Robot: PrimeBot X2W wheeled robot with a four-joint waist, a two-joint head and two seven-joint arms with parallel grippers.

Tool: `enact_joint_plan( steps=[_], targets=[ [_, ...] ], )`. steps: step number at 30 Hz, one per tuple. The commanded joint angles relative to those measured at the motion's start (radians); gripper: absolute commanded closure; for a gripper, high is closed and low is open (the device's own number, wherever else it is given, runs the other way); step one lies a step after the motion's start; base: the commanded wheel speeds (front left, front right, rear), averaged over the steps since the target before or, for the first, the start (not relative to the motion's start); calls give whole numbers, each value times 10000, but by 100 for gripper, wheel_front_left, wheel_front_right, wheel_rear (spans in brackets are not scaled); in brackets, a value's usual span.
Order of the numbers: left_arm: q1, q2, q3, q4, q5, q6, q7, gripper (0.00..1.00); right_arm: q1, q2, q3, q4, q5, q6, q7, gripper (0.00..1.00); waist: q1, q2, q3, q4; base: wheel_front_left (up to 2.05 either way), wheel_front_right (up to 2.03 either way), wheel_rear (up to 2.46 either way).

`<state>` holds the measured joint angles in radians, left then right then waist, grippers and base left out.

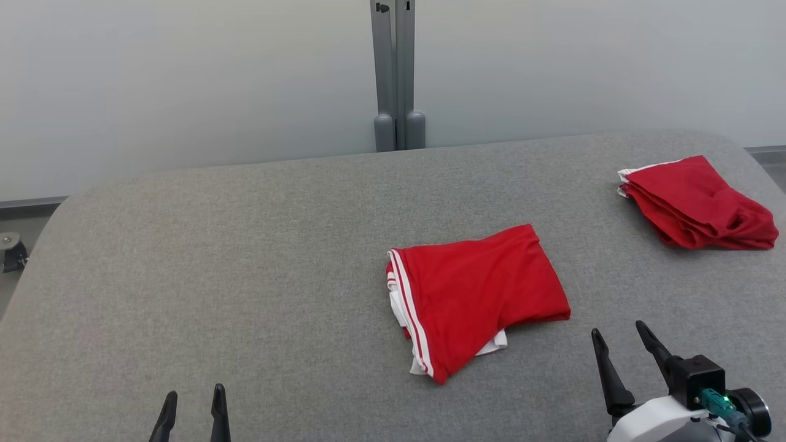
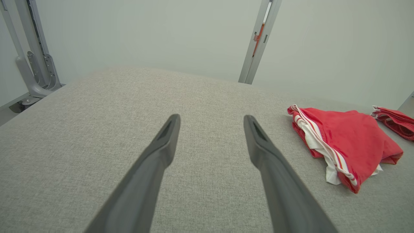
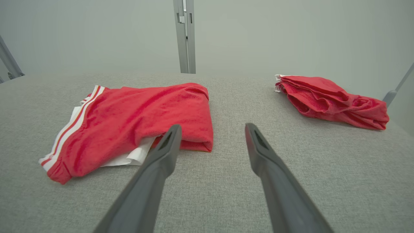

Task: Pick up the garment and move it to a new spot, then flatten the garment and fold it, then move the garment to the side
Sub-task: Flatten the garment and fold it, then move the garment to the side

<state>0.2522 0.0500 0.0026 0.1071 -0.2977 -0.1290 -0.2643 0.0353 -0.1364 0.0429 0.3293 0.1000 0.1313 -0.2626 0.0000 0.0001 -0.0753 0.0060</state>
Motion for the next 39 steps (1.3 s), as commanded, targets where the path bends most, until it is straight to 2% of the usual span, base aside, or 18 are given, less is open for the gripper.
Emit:
enact_joint_plan(
  steps=[1,8,12,17,21,24,30,39],
  targets=[
    [127,18,27,25,-4,-32,7,0,103,45,-26,-38,22,-13,-23,0,0,-1,1,-10,0,0,0],
    [-15,18,-49,15,-75,-31,5,0,-387,285,-112,399,276,-13,-23,0,0,-1,152,-4,0,0,0],
    [-179,18,-270,35,-137,-32,5,0,-1597,415,101,1211,846,-12,345,0,0,-1,438,38,0,0,0],
    [-358,18,-722,126,-219,-31,7,0,-3497,324,834,2306,1430,-17,2292,0,0,-1,838,137,0,0,0],
    [-657,18,-1060,153,-233,-32,5,0,-4785,179,861,3376,1283,-17,3592,0,0,-1,1182,435,0,0,0],
    [-888,19,-1309,212,-248,-32,7,0,-5472,88,563,4266,964,-15,4137,0,0,-1,1378,740,0,0,0],
    [-1212,18,-1391,224,-166,-33,7,0,-6183,18,-330,5701,9,-15,4410,0,0,-1,1726,1169,0,0,0],
    [-1535,18,-1387,272,-72,-33,5,0,-6714,314,-1395,7285,-765,-17,4614,0,0,-1,2222,1250,0,0,0]
  ],
)
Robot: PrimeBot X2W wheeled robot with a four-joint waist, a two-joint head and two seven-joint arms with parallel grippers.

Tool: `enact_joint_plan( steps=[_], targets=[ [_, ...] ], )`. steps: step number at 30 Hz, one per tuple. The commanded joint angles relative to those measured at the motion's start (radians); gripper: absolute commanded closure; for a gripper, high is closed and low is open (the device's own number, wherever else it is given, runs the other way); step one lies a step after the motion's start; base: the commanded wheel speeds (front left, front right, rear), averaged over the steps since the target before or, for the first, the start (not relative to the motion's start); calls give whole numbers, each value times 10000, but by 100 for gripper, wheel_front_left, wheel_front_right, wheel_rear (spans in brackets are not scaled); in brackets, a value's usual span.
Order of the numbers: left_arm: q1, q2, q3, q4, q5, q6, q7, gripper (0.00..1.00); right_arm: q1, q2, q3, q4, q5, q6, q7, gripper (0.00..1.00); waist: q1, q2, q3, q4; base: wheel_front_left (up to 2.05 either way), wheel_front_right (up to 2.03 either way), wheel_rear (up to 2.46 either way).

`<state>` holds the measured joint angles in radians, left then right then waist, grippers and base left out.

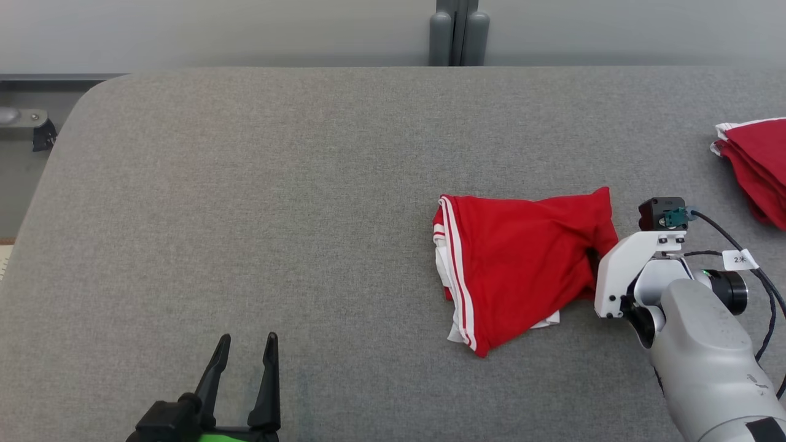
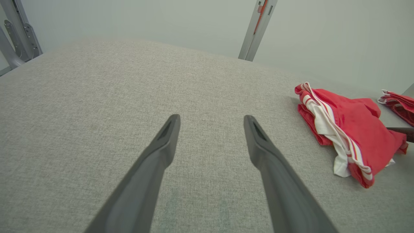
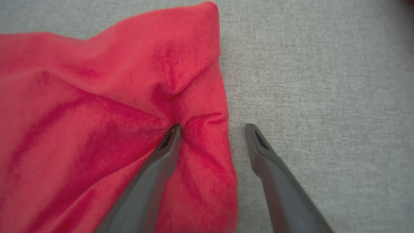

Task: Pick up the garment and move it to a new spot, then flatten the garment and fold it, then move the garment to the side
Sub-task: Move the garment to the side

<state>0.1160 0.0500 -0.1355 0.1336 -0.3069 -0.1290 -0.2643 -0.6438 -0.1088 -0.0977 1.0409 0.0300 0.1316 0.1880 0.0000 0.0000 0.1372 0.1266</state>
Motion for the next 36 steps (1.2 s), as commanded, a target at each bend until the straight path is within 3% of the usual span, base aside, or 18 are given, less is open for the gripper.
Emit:
enact_joint_plan(
  steps=[1,2,8,17,22,29,36],
  targets=[
    [-223,18,-14,23,23,-31,5,0,35,86,-97,332,-67,-20,78,26,0,0,112,37,0,0,0],
    [-259,18,-18,38,23,-33,7,0,-1,126,-179,423,-39,-20,-3,100,0,0,121,25,0,0,0],
    [-149,16,107,-33,-17,-33,7,0,-480,217,-65,643,92,-24,-594,100,0,0,29,-520,0,0,0],
    [-112,43,198,-228,110,-33,5,0,-1451,127,164,640,165,-22,-1317,100,0,0,156,-2477,0,0,0],
    [-523,329,-103,-298,174,-31,7,0,-1875,-29,187,531,77,-21,-1751,100,0,0,587,-3345,0,0,0],
    [-1016,609,-239,-455,64,-31,7,0,-2932,-104,108,83,-58,-21,-2277,100,0,0,1134,-3569,0,0,0],
    [-882,747,-128,-507,31,-31,7,0,-4114,-624,-14,-375,-132,-21,-1784,100,0,0,1495,-3387,0,0,0]
  ],
)
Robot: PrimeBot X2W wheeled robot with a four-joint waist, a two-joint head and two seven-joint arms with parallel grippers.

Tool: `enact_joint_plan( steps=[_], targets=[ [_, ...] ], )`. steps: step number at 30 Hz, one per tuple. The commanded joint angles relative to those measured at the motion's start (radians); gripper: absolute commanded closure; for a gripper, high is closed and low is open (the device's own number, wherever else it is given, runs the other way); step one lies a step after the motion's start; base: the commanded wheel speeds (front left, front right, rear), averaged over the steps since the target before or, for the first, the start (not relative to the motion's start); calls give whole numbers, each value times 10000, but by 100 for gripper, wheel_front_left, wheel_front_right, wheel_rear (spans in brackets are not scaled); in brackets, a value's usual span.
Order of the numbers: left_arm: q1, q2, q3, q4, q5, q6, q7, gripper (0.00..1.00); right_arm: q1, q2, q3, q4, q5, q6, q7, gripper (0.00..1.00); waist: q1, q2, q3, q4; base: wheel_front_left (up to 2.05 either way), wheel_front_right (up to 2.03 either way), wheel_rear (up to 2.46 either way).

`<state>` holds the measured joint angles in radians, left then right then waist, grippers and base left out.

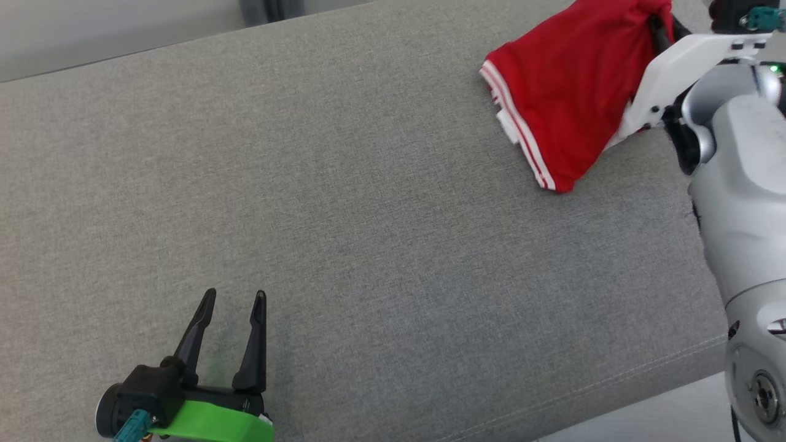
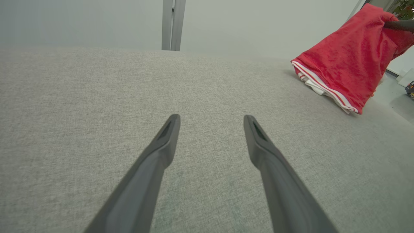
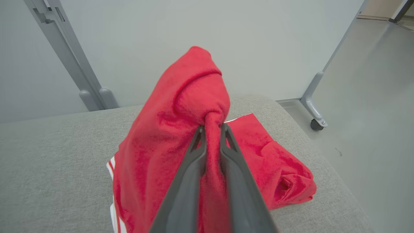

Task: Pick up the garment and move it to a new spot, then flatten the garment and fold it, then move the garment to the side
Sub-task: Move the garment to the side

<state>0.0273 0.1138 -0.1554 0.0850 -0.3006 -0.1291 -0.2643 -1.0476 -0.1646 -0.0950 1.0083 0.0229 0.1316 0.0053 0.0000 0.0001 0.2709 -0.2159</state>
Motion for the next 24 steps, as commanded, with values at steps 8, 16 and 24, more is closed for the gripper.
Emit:
enact_joint_plan(
  steps=[8,16,24],
  targets=[
    [-172,235,92,-70,-78,-30,6,0,-596,-1014,-856,-295,-347,-21,871,100,0,-1,457,369,0,0,0],
    [-453,276,8,-68,-94,-30,7,0,-207,-1319,-2757,-679,-2062,-19,542,0,0,-1,613,612,0,0,0],
    [-84,29,230,-89,-61,-30,7,0,906,-676,-3380,-1441,-3099,-21,-1082,0,0,-1,-96,836,0,0,0]
  ],
)
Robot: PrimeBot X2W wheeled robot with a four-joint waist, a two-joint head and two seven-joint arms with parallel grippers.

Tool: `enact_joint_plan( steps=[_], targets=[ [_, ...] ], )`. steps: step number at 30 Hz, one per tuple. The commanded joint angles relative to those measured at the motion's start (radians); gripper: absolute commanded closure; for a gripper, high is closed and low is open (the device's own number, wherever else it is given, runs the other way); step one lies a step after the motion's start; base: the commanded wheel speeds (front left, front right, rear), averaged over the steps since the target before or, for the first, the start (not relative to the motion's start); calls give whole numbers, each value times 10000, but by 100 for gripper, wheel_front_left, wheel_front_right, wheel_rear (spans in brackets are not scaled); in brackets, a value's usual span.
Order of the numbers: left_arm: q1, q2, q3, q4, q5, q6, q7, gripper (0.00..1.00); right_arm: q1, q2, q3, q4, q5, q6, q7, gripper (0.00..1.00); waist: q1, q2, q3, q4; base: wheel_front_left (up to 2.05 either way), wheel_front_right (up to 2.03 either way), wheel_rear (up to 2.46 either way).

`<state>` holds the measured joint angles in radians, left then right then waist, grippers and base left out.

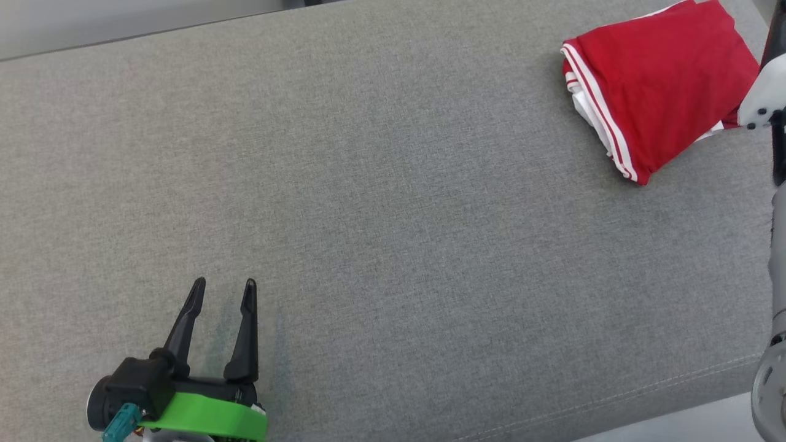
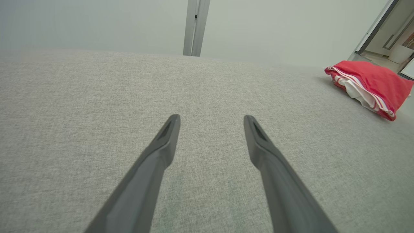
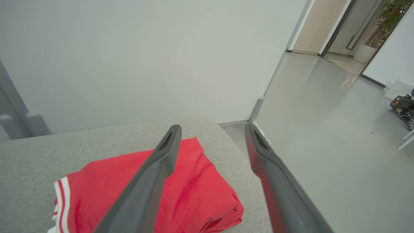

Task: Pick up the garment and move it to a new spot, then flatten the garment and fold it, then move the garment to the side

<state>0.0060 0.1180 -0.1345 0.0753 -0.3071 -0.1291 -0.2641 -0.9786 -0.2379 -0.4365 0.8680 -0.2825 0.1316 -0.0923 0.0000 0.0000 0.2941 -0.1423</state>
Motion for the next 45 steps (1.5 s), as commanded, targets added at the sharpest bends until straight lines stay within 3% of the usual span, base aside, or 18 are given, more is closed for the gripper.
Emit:
enact_joint_plan(
  steps=[1,6,13,19,23,31,45],
  targets=[
    [209,-55,57,27,18,-30,4,0,404,133,102,-131,-51,-21,-364,0,0,0,-490,130,0,0,0],
    [709,-334,293,91,107,-30,5,0,1930,553,633,-783,461,-21,-1440,0,0,0,-1528,386,0,0,0],
    [1758,-603,1027,68,332,-30,4,0,5201,1207,2048,-2684,1777,-21,-1736,0,0,0,-2840,696,0,0,0],
    [2126,-658,1675,19,480,-30,5,0,7940,1625,3164,-4865,2512,-21,-1727,0,0,0,-3145,979,0,0,0],
    [2140,-665,1847,178,440,-30,5,0,9391,1787,3810,-5586,2683,-21,-1729,0,0,0,-3286,1206,0,0,0],
    [1951,-668,1912,511,370,-30,4,0,10514,1855,4285,-6276,3066,-21,-1730,0,0,0,-3353,1414,0,0,0],
    [1889,-669,1778,707,405,-30,4,0,10434,1860,4279,-6264,3228,-21,-1732,0,0,0,-3371,1344,0,0,0]
  ],
)
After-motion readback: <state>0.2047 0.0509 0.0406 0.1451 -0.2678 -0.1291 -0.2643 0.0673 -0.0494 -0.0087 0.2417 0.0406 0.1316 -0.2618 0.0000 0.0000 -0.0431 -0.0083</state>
